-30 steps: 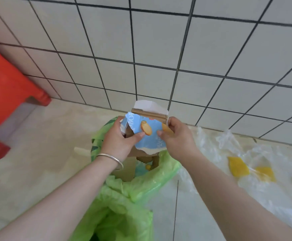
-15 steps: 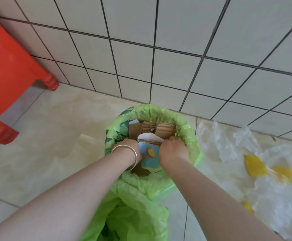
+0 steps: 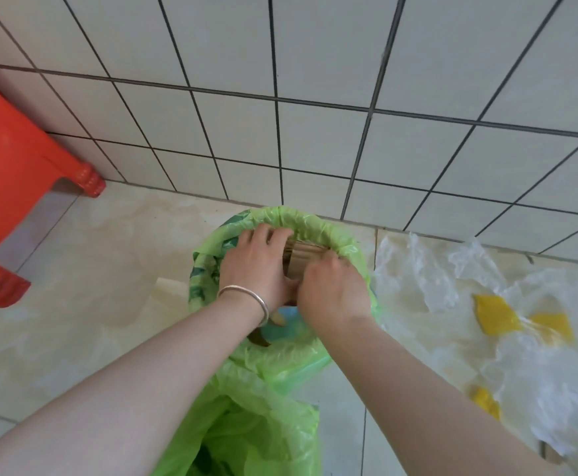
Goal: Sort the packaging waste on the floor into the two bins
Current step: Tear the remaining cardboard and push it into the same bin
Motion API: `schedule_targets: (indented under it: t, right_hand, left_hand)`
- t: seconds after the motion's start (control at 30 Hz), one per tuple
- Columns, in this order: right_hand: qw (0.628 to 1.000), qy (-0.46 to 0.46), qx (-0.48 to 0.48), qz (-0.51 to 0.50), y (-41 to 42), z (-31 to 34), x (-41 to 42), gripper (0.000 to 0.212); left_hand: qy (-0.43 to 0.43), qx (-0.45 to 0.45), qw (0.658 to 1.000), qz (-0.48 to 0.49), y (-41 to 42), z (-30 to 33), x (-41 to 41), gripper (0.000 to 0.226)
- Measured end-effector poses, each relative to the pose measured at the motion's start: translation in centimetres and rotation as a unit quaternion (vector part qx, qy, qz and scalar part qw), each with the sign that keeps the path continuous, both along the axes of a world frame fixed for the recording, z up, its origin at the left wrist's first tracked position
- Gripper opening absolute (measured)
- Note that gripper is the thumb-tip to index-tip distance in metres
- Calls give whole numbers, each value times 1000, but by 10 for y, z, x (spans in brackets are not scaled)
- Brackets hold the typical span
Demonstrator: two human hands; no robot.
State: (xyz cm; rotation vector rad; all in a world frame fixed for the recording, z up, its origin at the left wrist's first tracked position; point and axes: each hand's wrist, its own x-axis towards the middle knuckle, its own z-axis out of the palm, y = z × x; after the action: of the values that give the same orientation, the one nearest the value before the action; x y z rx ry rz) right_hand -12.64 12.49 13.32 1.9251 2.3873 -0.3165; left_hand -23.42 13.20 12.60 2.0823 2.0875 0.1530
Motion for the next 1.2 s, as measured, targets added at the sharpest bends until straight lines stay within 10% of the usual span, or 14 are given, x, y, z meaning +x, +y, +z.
schedule_targets:
  t: [0.17, 0.53, 0.87, 1.2]
  right_hand:
    - [983, 122, 101, -88, -24, 12, 69, 23]
    - [960, 21, 200, -196, -120, -2, 275, 25]
    - [907, 194, 72, -366, -217, -53, 372, 18]
    - [869, 182, -118, -444, -294, -140, 416, 32]
  left_hand:
    - [-62, 160, 971, -168, -15, 5, 69, 33]
    - [-140, -13, 941, -307, -81, 5, 282, 36]
    - [-216, -135, 895, -367, -158, -54, 397, 41]
    - [-69, -325, 838, -434, -203, -157, 434, 51]
